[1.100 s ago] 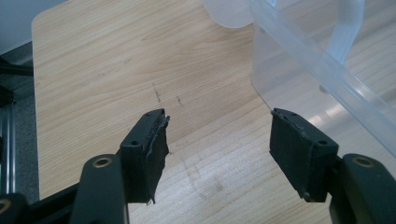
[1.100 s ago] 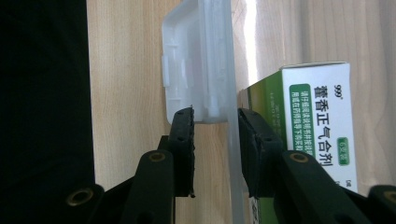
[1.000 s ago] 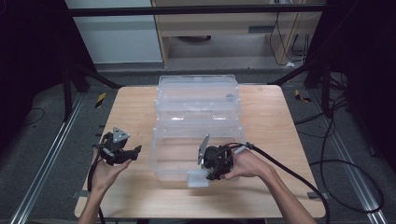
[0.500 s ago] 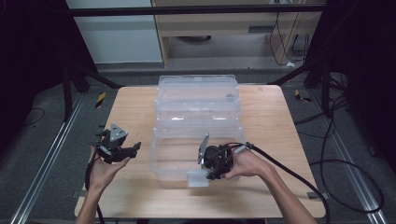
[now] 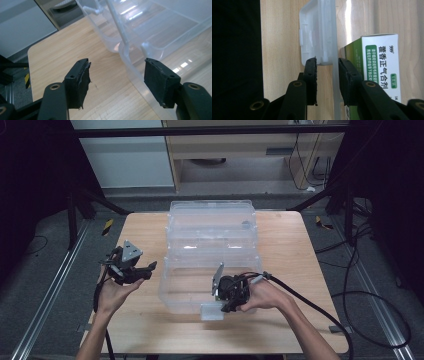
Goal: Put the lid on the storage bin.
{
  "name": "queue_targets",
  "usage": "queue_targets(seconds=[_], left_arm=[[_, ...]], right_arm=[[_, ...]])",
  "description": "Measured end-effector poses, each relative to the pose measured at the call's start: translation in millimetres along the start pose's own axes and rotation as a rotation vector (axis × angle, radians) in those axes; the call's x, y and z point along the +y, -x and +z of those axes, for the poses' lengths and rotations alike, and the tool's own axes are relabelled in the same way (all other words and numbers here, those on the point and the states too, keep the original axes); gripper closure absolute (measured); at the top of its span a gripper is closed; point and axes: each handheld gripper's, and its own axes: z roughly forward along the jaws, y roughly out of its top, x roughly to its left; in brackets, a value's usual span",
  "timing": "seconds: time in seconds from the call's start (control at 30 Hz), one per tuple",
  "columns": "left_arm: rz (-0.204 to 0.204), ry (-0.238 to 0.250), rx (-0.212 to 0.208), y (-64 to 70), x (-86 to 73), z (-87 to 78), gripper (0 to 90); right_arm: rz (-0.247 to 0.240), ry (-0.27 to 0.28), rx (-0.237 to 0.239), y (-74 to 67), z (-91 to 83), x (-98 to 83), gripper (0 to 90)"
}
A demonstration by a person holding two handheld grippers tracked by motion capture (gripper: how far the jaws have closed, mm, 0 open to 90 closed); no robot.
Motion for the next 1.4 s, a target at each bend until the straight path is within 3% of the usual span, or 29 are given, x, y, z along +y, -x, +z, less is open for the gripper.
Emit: queue_targets(seconds=[0.5,0.77,1.03,1.23,1.4], left_arm=[[0.098,0.038,-0.042,9.5,38.9,5.7,37.7],[0.163,0.020,-0.059,12.7,56.5,13.8,40.8],[0.273,0.005,-0.062,16.1,81.7,13.9,43.5],[0.337,-0.018,-0.092,16.4,101.5,20.8,45.7],[0.423,-0.054,-0.101,18.6,112.2,28.0,46.4]], right_arm=[[0.003,0.004,-0.013,-1.8,0.0,-0.6,69.5],[0.004,0.005,-0.012,-1.8,0.2,-0.6,69.5],[0.004,0.006,-0.010,-1.6,0.3,-0.4,69.4],[0.004,0.006,-0.011,-1.9,0.2,-0.3,69.5],[0.006,0.007,-0.008,-2.1,0.2,-0.5,69.5]])
